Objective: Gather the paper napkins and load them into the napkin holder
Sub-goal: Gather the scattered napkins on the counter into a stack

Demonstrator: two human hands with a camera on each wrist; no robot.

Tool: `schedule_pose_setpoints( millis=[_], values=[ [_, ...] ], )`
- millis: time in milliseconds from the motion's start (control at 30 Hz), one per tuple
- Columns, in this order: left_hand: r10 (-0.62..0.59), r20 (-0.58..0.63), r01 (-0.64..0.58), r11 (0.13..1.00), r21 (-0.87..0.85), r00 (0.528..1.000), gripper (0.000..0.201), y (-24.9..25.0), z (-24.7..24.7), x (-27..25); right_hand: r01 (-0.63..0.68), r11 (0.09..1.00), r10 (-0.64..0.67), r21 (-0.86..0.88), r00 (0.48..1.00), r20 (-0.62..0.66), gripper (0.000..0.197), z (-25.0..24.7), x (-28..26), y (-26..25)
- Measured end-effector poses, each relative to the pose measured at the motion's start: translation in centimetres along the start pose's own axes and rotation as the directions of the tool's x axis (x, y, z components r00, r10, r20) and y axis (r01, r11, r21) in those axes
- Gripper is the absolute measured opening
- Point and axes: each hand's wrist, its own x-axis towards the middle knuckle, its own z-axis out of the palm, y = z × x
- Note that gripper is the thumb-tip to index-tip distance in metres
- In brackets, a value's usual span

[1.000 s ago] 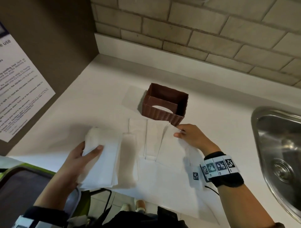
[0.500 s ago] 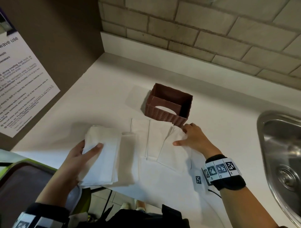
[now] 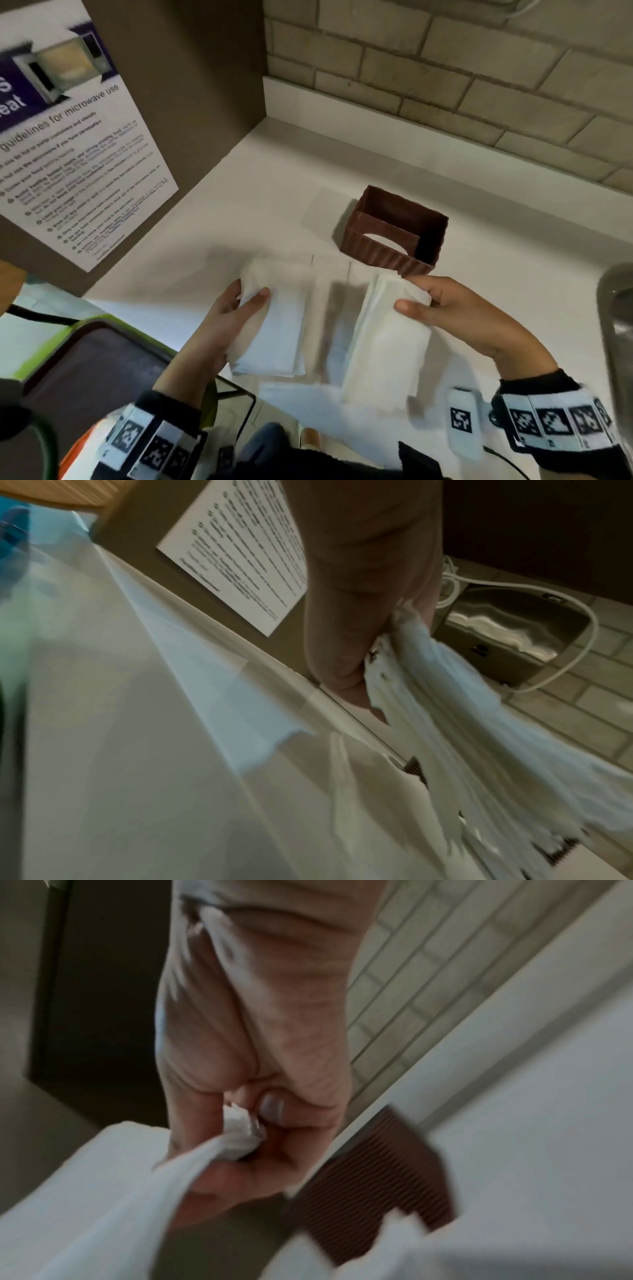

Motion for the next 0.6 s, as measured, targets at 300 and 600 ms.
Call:
schedule_pose_setpoints(
  millis=[300,600],
  values=[
    [-0.014,0.141,-0.002,0.994,0.112,0.99,0.038,1.7,0.5,-0.5,0.098,0.984,-0.105,-0.148,0.994,-0.039,0.016,9.3,7.7,-4.6],
    [-0.035,0.053,0.025,0.982,0.185,0.998,0.022,1.7,-4.7,-0.4,0.041,0.981,-0.08,-0.19,0.975,-0.206,0.03,11.7,9.2,-5.0]
  ],
)
